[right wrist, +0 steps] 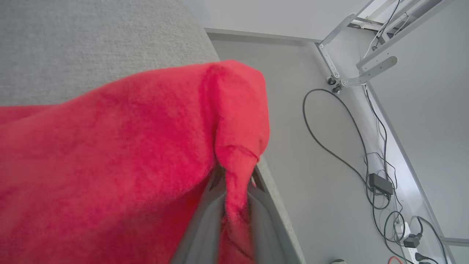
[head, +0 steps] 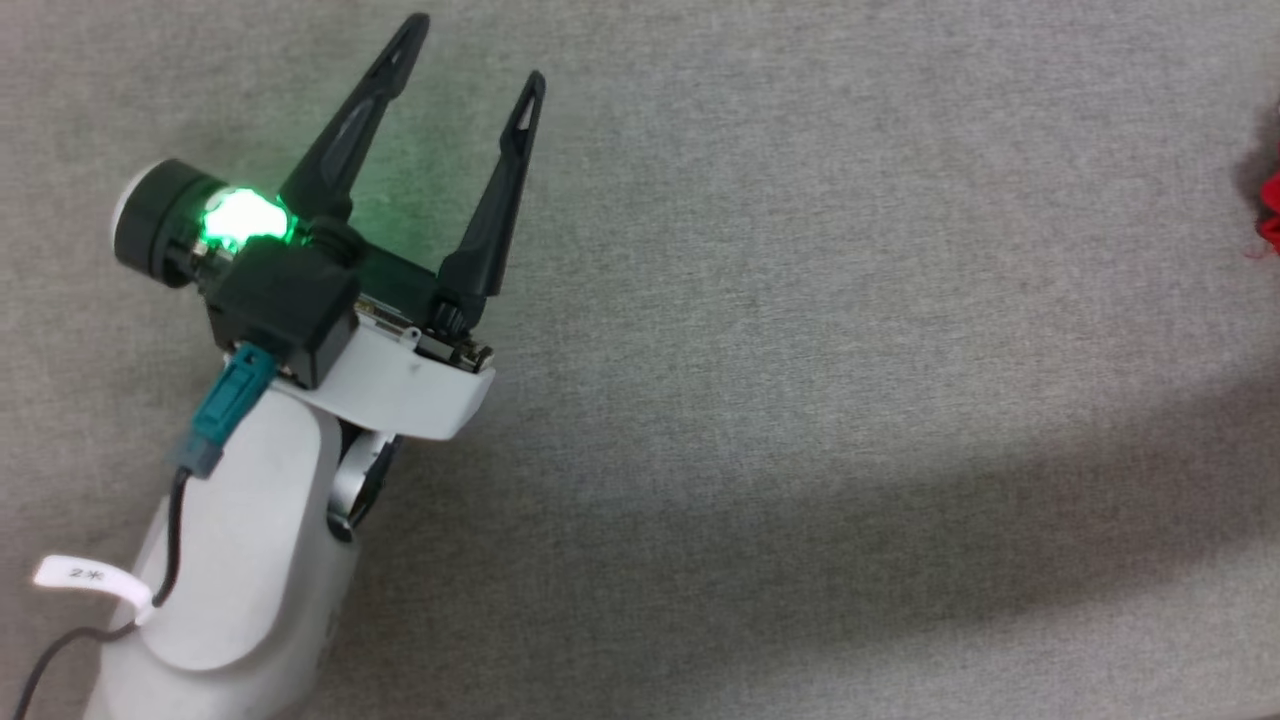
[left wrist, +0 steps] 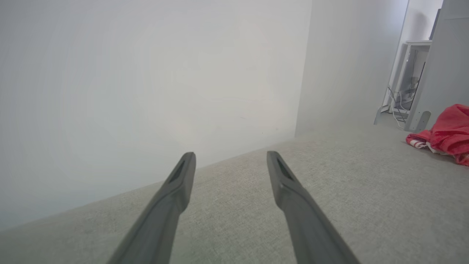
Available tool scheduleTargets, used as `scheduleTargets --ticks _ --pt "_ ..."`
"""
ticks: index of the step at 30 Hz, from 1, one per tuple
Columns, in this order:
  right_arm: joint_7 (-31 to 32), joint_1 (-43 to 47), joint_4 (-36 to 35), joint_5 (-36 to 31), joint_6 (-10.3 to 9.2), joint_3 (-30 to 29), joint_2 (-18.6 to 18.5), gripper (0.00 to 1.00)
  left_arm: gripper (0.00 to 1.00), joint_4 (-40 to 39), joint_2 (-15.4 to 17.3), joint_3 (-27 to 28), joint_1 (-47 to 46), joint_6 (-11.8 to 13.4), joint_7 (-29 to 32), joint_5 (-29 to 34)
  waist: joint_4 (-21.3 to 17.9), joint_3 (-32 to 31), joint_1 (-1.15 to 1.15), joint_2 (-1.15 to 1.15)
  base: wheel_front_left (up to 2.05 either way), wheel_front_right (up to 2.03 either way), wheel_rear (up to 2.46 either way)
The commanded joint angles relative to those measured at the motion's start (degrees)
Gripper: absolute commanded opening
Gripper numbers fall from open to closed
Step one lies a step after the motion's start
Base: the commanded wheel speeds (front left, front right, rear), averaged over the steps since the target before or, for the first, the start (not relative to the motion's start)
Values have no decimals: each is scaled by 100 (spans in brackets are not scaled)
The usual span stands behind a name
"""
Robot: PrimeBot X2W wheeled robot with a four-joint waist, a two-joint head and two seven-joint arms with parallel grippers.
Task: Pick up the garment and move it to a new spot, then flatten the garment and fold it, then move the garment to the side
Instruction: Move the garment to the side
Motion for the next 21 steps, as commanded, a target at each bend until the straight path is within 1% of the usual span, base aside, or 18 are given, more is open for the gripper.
scheduleTargets --ticks 1,4,5,6,7,12,14,17,20,21 --pt "-119 -95 145 -90 -8 -79 37 0 100 -38 8 21 68 -10 2 55 34 0 0 0 0 0 0" --pt "-310 -170 397 -242 -8 -172 86 0 100 -65 18 42 114 -10 3 78 45 4 0 0 0 0 0" --pt "-353 -195 476 -269 -8 -202 96 29 100 -65 17 50 120 -9 2 88 44 3 0 0 0 0 0" --pt "-400 -236 545 -310 -8 -222 98 66 100 -56 11 58 127 -3 2 97 41 -1 0 0 0 0 0" --pt "-434 -265 588 -337 -8 -234 103 100 100 -36 1 62 141 5 2 101 35 -14 0 0 0 0 0" --pt "-678 -310 708 -454 -8 -163 164 100 100 112 -123 63 250 31 3 54 20 -213 0 0 0 0 0" --pt "-790 -295 704 -497 -8 -49 192 100 100 178 -195 85 299 36 3 12 33 -353 0 0 0 0 0" --pt "-1010 -169 641 -374 -7 224 515 100 100 330 -325 165 481 56 3 -55 77 -648 0 0 0 0 0" --pt "-1226 57 476 -150 -8 668 809 100 100 510 -418 319 751 84 2 -141 132 -974 0 0 0 0 0" --pt "-1226 57 476 -150 -8 668 809 100 100 510 -418 319 751 84 2 -141 132 -974 0 0 0 0 0"
